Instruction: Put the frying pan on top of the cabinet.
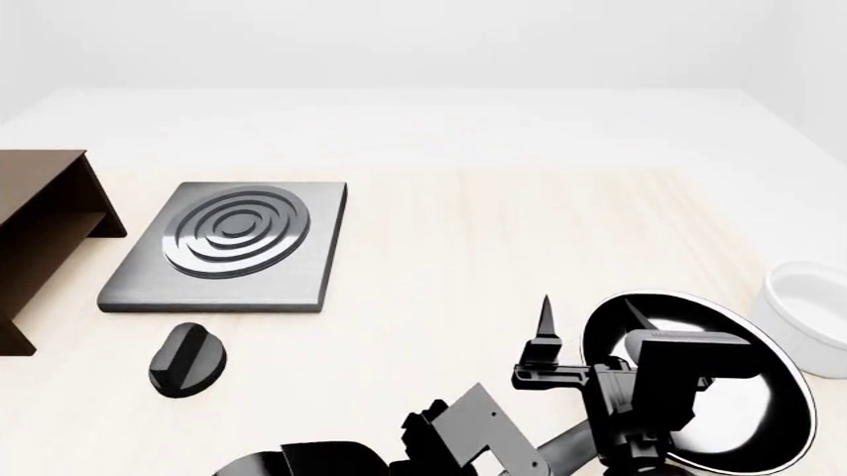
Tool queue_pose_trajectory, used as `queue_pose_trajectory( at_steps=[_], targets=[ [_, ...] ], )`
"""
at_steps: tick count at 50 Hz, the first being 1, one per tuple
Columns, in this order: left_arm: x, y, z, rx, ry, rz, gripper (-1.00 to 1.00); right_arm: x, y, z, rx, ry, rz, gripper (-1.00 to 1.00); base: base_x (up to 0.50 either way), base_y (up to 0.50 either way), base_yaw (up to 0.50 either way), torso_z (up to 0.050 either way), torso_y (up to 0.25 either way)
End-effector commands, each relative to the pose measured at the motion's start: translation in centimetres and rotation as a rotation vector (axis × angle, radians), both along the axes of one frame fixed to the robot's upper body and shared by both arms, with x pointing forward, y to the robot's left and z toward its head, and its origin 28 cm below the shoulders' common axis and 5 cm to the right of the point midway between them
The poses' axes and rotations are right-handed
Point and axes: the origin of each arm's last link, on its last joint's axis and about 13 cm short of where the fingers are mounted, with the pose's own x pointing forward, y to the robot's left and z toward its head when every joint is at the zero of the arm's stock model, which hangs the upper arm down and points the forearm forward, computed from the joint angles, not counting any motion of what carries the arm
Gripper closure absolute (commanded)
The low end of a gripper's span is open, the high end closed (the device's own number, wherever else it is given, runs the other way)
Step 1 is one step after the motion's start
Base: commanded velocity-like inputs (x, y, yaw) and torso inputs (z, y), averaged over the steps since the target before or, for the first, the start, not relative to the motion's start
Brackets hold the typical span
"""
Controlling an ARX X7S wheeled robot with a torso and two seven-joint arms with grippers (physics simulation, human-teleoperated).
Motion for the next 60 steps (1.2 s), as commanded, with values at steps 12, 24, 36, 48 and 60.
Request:
queue_pose_trajectory(
  at_steps=[12, 24, 36, 48, 60],
  targets=[
    [4.0, -1.8, -1.1, 0.066, 0.037, -0.047, -1.0, -0.2, 0.0, -0.1, 0.006, -0.003, 0.009, -1.0, 0.0, 0.0, 0.0, 0.0, 0.0],
    [6.3, -2.4, -2.5, 0.082, 0.119, -0.018, -1.0, -0.2, 0.3, 0.0, 0.003, -0.008, 0.021, -1.0, 0.0, 0.0, 0.0, 0.0, 0.0],
    [6.1, -2.3, -2.1, 0.078, 0.12, -0.013, 1.0, -0.3, 0.4, 0.3, 0.001, -0.018, 0.026, -1.0, 0.0, 0.0, 0.0, 0.0, 0.0],
    [6.6, 0.1, -0.7, 0.061, 0.043, 0.109, 1.0, -0.5, 0.3, 0.5, 0.0, -0.026, 0.023, -1.0, 0.0, 0.0, 0.0, 0.0, 0.0],
    [8.0, 5.8, 1.3, 0.031, -0.027, 0.416, 1.0, -0.2, 0.5, 0.9, -0.006, -0.032, 0.031, -1.0, 0.0, 0.0, 0.0, 0.0, 0.001]
  ],
)
